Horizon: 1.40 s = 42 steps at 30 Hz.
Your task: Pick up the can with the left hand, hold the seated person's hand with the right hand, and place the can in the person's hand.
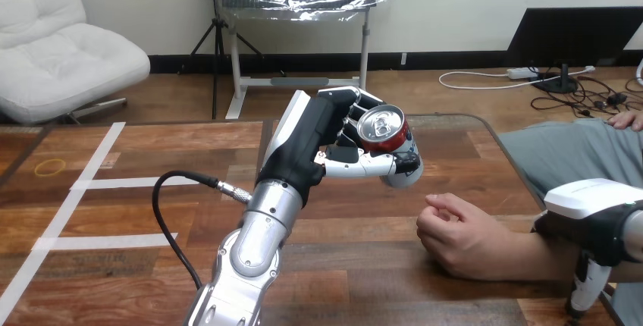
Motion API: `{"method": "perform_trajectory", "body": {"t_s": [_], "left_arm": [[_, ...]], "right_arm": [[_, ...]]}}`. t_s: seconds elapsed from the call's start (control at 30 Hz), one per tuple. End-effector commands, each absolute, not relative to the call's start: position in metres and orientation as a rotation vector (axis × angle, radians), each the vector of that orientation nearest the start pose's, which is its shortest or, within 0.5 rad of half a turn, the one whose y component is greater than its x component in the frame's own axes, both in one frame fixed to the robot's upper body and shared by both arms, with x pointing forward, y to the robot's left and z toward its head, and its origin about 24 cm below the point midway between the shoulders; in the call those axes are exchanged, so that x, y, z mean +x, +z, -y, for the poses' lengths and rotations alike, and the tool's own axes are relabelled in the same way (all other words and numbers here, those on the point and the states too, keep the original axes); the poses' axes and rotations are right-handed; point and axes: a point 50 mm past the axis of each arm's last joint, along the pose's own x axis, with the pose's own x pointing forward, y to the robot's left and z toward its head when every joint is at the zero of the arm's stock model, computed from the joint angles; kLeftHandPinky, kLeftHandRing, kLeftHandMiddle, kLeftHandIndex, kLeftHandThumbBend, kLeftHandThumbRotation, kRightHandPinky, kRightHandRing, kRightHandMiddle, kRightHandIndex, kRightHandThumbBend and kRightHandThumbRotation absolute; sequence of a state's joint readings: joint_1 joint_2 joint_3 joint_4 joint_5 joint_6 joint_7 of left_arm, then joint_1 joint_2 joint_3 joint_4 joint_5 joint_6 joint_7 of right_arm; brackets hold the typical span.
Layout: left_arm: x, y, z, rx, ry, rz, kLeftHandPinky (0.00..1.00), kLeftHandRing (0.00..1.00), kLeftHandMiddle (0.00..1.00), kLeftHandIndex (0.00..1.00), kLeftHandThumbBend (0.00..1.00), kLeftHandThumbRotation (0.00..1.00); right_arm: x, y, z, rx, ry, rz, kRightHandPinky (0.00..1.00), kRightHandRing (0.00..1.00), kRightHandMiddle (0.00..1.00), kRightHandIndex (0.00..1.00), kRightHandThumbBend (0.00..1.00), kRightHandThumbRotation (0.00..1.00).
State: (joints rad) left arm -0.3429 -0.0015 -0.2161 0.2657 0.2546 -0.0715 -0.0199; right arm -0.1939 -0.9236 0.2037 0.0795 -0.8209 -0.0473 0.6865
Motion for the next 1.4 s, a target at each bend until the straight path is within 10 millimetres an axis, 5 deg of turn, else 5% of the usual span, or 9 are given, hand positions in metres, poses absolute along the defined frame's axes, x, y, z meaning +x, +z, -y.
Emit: {"method": "perform_trajectory", "body": {"t_s": [0.0, 0.73, 1.37], "left_arm": [[0.312, 0.102, -0.069, 0.314, -0.306, 0.273, 0.36, 0.4, 0.44, 0.49, 0.62, 0.0], [0.312, 0.101, -0.07, 0.313, -0.301, 0.266, 0.36, 0.4, 0.44, 0.49, 0.62, 0.0], [0.311, 0.099, -0.072, 0.302, -0.305, 0.258, 0.37, 0.4, 0.44, 0.49, 0.62, 0.0]], "right_arm": [[0.281, 0.099, 0.266, -1.719, 0.605, -0.425, 0.6, 0.67, 0.74, 0.76, 0.7, 0.0], [0.279, 0.08, 0.268, -1.654, 0.59, -0.419, 0.28, 0.34, 0.45, 0.61, 0.71, 0.0], [0.277, 0.069, 0.268, -1.696, 0.617, -0.444, 0.24, 0.31, 0.42, 0.51, 0.73, 0.0]]}}
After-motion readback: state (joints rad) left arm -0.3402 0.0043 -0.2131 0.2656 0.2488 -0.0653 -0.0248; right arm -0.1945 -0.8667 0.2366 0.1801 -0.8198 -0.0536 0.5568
